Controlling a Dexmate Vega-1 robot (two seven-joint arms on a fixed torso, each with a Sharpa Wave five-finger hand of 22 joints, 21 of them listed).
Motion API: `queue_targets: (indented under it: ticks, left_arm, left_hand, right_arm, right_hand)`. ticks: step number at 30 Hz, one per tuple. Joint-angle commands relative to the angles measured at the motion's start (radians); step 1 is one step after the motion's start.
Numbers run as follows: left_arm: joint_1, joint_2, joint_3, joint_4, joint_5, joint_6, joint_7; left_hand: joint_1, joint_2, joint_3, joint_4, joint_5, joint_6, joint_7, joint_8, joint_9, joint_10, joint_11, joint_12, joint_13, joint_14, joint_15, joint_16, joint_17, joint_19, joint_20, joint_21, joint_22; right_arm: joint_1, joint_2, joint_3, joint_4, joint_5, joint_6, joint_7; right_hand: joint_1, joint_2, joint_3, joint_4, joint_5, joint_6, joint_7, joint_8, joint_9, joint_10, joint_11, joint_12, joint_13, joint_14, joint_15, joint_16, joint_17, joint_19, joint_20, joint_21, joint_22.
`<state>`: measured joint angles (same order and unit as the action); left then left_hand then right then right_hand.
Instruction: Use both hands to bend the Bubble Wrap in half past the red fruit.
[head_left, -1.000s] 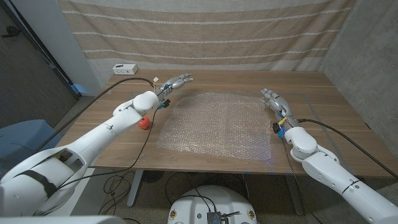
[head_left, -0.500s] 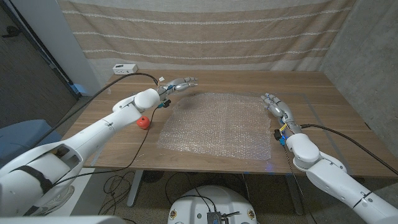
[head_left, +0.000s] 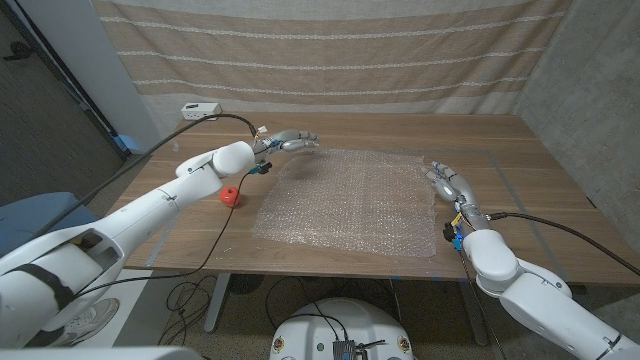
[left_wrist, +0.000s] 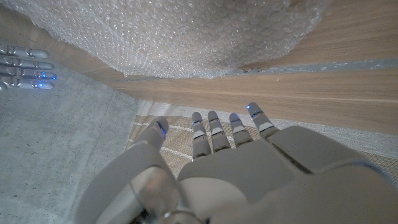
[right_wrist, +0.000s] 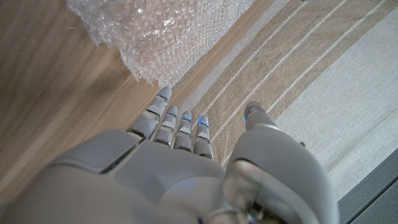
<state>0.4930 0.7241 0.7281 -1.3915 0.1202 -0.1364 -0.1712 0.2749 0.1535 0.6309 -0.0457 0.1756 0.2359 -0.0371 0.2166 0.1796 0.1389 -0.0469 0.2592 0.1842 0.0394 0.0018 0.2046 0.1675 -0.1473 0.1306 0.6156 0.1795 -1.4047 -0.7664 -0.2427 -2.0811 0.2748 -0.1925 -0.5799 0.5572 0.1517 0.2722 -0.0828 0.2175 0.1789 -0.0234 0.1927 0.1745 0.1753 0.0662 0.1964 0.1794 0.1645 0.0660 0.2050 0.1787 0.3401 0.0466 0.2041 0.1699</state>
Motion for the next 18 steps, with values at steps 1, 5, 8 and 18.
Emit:
queue_targets:
  ticks: [1,5,8,18]
  left_arm:
    - [0.004,0.036,0.006,-0.036,0.124,-0.02,-0.021]
    - [0.009,0.047,0.006,-0.047,0.163,-0.018,-0.008]
    - [0.008,0.049,0.006,-0.045,0.179,-0.02,-0.008]
    - [-0.011,0.039,0.028,-0.017,0.254,-0.012,-0.005]
  left_hand:
    - [0.012,0.004,0.005,-0.008,-0.003,0.014,-0.004,0.0,0.002,0.015,0.002,-0.001,0.002,0.016,0.001,0.004,0.002,0.01,-0.001,0.008,0.001]
    - [0.014,0.006,0.01,-0.01,-0.003,0.042,0.003,0.003,0.002,0.043,0.003,0.003,0.002,0.035,-0.005,0.004,0.003,0.023,0.0,0.008,0.001]
    - [0.012,0.005,0.013,-0.009,-0.004,0.037,0.002,-0.005,0.003,0.047,0.009,-0.001,0.002,0.053,-0.007,0.005,0.003,0.047,-0.019,0.013,0.002]
    - [0.001,0.015,0.019,0.007,-0.002,0.067,0.007,-0.004,0.004,0.079,0.005,0.0,0.003,0.097,-0.023,0.009,0.006,0.089,-0.026,0.021,0.002]
  right_arm:
    - [-0.137,-0.008,0.043,-0.218,-0.014,-0.216,-0.066]
    - [-0.148,-0.013,0.053,-0.273,0.013,-0.325,-0.064]
    - [-0.163,-0.016,0.065,-0.291,0.033,-0.355,-0.058]
    - [-0.194,-0.002,0.094,-0.375,0.08,-0.521,-0.098]
  right_hand:
    - [0.008,0.001,0.003,-0.008,-0.009,0.008,0.003,-0.002,0.006,0.01,0.003,0.004,0.001,0.017,0.001,0.005,0.003,0.013,0.001,0.01,0.003]
    - [0.005,0.002,0.002,-0.008,-0.014,0.006,0.001,-0.003,0.006,0.012,0.0,0.003,0.001,0.026,0.003,0.008,0.004,0.026,0.003,0.013,0.003]
    - [0.003,0.0,0.001,-0.009,-0.018,0.003,0.003,-0.005,0.006,0.005,0.002,-0.001,0.002,0.024,0.0,0.006,0.005,0.032,0.002,0.014,0.003]
    - [-0.002,-0.007,-0.005,-0.014,-0.031,-0.024,0.006,-0.012,0.007,-0.016,-0.001,-0.01,0.003,0.015,0.005,-0.001,0.006,0.065,0.027,0.021,0.004]
